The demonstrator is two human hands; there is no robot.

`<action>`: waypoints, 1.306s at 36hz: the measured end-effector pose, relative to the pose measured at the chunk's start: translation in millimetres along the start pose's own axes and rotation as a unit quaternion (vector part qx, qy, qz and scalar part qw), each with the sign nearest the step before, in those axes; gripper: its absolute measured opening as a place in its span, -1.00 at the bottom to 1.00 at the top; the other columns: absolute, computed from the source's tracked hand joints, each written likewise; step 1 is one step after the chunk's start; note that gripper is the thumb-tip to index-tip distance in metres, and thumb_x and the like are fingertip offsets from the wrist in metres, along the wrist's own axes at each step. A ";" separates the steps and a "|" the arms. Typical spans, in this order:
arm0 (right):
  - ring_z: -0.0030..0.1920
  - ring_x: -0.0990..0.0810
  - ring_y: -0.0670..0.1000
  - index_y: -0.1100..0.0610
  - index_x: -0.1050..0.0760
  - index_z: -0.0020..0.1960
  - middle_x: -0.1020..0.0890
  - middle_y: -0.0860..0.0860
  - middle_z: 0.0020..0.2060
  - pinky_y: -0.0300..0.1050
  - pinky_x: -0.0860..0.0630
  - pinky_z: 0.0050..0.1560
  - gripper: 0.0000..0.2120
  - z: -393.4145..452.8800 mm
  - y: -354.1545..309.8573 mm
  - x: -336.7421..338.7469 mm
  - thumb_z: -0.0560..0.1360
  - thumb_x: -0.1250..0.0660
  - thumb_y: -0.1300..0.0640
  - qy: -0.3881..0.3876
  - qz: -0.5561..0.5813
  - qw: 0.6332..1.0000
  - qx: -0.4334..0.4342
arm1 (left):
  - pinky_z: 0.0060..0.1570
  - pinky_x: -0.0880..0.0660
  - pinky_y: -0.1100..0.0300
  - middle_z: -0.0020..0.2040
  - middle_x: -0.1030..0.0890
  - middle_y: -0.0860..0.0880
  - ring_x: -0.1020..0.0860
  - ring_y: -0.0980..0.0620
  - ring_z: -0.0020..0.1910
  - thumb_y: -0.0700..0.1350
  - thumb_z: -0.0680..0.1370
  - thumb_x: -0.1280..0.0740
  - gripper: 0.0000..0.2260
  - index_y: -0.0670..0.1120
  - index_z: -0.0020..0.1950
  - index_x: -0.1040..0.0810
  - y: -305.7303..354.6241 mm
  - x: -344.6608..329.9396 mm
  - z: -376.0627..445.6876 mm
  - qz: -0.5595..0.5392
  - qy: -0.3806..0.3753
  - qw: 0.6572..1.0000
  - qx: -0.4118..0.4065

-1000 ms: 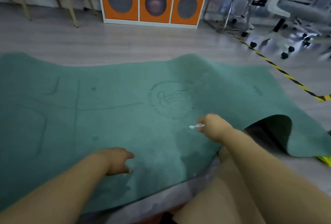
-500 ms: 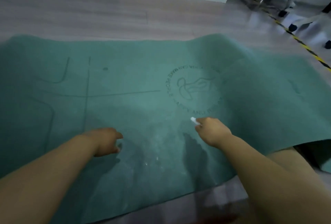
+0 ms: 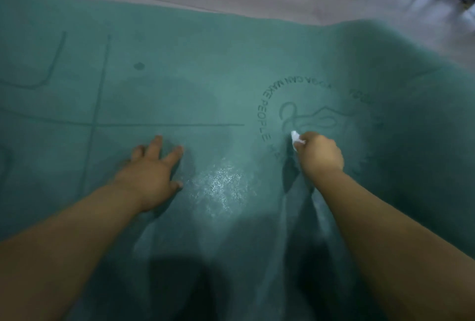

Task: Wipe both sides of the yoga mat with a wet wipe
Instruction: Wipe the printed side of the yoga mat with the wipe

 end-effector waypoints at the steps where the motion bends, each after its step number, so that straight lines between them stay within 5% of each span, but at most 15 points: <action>1: -0.06 -0.54 0.25 0.16 -0.42 -0.20 -0.57 0.22 -0.13 -0.05 -0.38 -0.13 -0.63 10.1 -0.6 -3.8 0.59 -0.09 -0.09 0.004 0.010 1.000 -0.013 | 0.42 -0.11 -0.11 0.54 0.24 -0.08 0.07 -0.23 0.51 0.26 0.53 -0.19 -0.31 0.18 0.53 0.13 -4.7 -3.2 3.8 -0.003 0.004 1.000 0.014; 5: -0.05 -0.54 0.23 0.19 -0.42 -0.22 -0.54 0.21 -0.17 -0.12 -0.34 -0.17 -0.70 38.7 -3.5 -21.0 0.59 -0.15 0.03 0.017 0.070 0.996 -0.061 | 0.41 -0.06 -0.13 0.53 0.32 -0.01 0.15 -0.19 0.51 0.37 0.51 -0.04 -0.31 0.22 0.51 0.25 -16.9 -20.6 10.4 0.036 0.009 0.999 0.037; 9: 0.06 -0.55 0.23 0.24 -0.52 0.03 -0.59 0.24 0.02 -0.08 -0.43 -0.03 -0.71 33.6 -35.6 -40.3 0.61 -0.12 0.06 0.047 0.107 0.992 -0.053 | 0.41 0.01 -0.12 0.50 0.40 0.04 0.22 -0.17 0.51 0.38 0.51 0.00 -0.34 0.27 0.48 0.30 -15.8 -25.7 13.0 0.027 0.013 0.999 0.042; 12: 0.03 -0.54 0.20 0.21 -0.53 0.03 -0.56 0.19 0.04 -0.09 -0.41 -0.03 -0.78 -1.8 -101.3 -61.9 0.59 -0.16 0.12 0.015 0.074 0.987 0.140 | 0.41 0.03 -0.11 0.50 0.40 0.04 0.21 -0.17 0.51 0.38 0.51 0.01 -0.34 0.28 0.48 0.29 -17.8 -25.1 13.1 0.024 0.014 0.999 0.045; 15: -0.13 -0.58 0.22 0.20 -0.57 -0.09 -0.56 0.18 -0.08 -0.11 -0.43 -0.22 -0.93 -59.4 -159.2 -78.7 0.44 -0.34 0.27 -0.050 0.032 0.926 0.374 | 0.42 0.04 -0.11 0.51 0.38 0.03 0.20 -0.18 0.51 0.37 0.51 0.03 -0.34 0.24 0.49 0.28 -18.2 -27.3 12.5 0.025 0.016 0.999 0.045; 18: -0.15 -0.58 0.21 0.20 -0.57 -0.01 -0.57 0.18 -0.11 -0.08 -0.44 -0.26 -0.86 -68.5 -162.5 -74.3 0.50 -0.32 0.16 -0.045 0.014 0.881 0.470 | 0.46 0.10 -0.11 0.51 0.38 0.01 0.24 -0.18 0.51 0.33 0.54 0.06 -0.36 0.20 0.51 0.28 -16.5 -32.5 10.0 0.016 0.017 0.999 0.042; 23: 0.09 -0.55 0.19 0.18 -0.50 0.11 -0.55 0.18 0.06 -0.05 -0.44 -0.01 -0.79 18.7 -62.2 -43.0 0.60 -0.12 0.18 0.040 -0.022 0.986 0.160 | 0.46 0.21 -0.14 0.50 0.42 0.02 0.30 -0.18 0.50 0.28 0.58 0.09 -0.40 0.18 0.51 0.29 -13.9 -41.3 8.6 -0.013 0.019 0.999 0.047; 27: 0.09 -0.52 0.22 0.27 -0.45 0.14 -0.53 0.25 0.10 -0.05 -0.41 -0.05 -0.74 24.6 -14.5 -44.5 0.61 -0.09 0.15 0.057 0.001 0.997 -0.047 | 0.44 0.24 -0.16 0.49 0.44 0.01 0.34 -0.20 0.48 0.23 0.61 0.08 -0.42 0.16 0.51 0.31 -10.9 -40.7 8.7 -0.028 0.011 0.998 0.048; 31: -0.15 -0.56 0.06 0.13 -0.50 -0.07 -0.55 0.14 -0.02 -0.18 -0.45 -0.22 -0.72 -27.9 -101.7 -60.4 0.34 -0.22 0.42 0.046 0.009 0.982 0.181 | 0.44 0.26 -0.15 0.49 0.43 0.01 0.34 -0.19 0.48 0.22 0.61 0.06 -0.42 0.14 0.52 0.30 -9.9 -39.9 7.8 -0.037 0.011 0.998 0.049; 33: -0.20 -0.62 0.10 0.22 -0.57 -0.06 -0.62 0.18 -0.08 -0.18 -0.51 -0.32 -0.64 -69.4 -143.9 -70.6 0.16 -0.41 0.42 0.027 0.013 0.931 0.363 | 0.45 0.25 -0.13 0.50 0.42 0.02 0.32 -0.18 0.49 0.22 0.61 0.05 -0.42 0.14 0.52 0.30 -9.5 -39.0 7.3 -0.040 0.015 0.998 0.048; 36: -0.17 -0.62 0.19 0.21 -0.54 0.08 -0.61 0.18 -0.05 -0.07 -0.51 -0.31 -0.64 -94.1 -149.9 -82.4 0.29 -0.44 0.30 -0.053 -0.008 0.860 0.507 | 0.45 0.23 -0.10 0.51 0.39 0.03 0.29 -0.17 0.50 0.23 0.61 0.06 -0.41 0.13 0.52 0.29 -11.1 -38.6 6.5 -0.036 0.024 0.998 0.047; 38: -0.15 -0.61 0.17 0.14 -0.51 0.11 -0.60 0.14 -0.09 -0.12 -0.43 -0.31 -0.69 -64.7 -122.9 -70.8 0.38 -0.34 0.31 -0.013 -0.026 0.898 0.439 | 0.46 0.21 -0.10 0.51 0.38 0.03 0.28 -0.18 0.50 0.22 0.61 0.07 -0.42 0.13 0.52 0.29 -11.5 -39.8 5.9 -0.033 0.026 0.998 0.044; 41: -0.01 -0.56 0.19 0.19 -0.42 0.20 -0.55 0.18 0.01 -0.12 -0.33 -0.17 -0.71 -7.1 -45.9 -45.9 0.52 -0.11 0.33 0.020 -0.056 0.986 0.158 | 0.45 0.20 -0.11 0.51 0.39 0.01 0.28 -0.20 0.50 0.20 0.62 0.08 -0.44 0.13 0.52 0.29 -10.3 -41.1 6.5 -0.033 0.029 0.998 0.044; 43: 0.00 -0.56 0.23 0.25 -0.38 0.24 -0.56 0.24 0.02 -0.10 -0.34 -0.14 -0.69 1.0 -3.9 -38.4 0.54 -0.06 0.35 0.029 -0.031 0.999 0.019 | 0.46 0.18 -0.12 0.51 0.38 0.00 0.27 -0.22 0.50 0.18 0.63 0.08 -0.45 0.11 0.53 0.29 -8.4 -41.4 7.4 -0.035 0.029 0.998 0.046; 47: 0.08 -0.54 0.19 0.23 -0.41 0.25 -0.52 0.21 0.12 -0.09 -0.41 0.00 -0.63 -44.0 -26.2 -66.4 0.51 -0.01 0.29 0.036 0.010 0.999 0.019 | 0.47 0.11 -0.12 0.52 0.36 -0.02 0.23 -0.24 0.50 0.12 0.65 0.06 -0.47 0.08 0.54 0.26 -3.8 -41.2 8.8 -0.032 0.021 0.998 0.053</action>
Point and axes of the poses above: each hand's wrist, its own z-axis towards the middle knuckle, its own x-axis out of the back of the hand, y = z × x, the point moved 5 cm from there along z, towards the middle knuckle
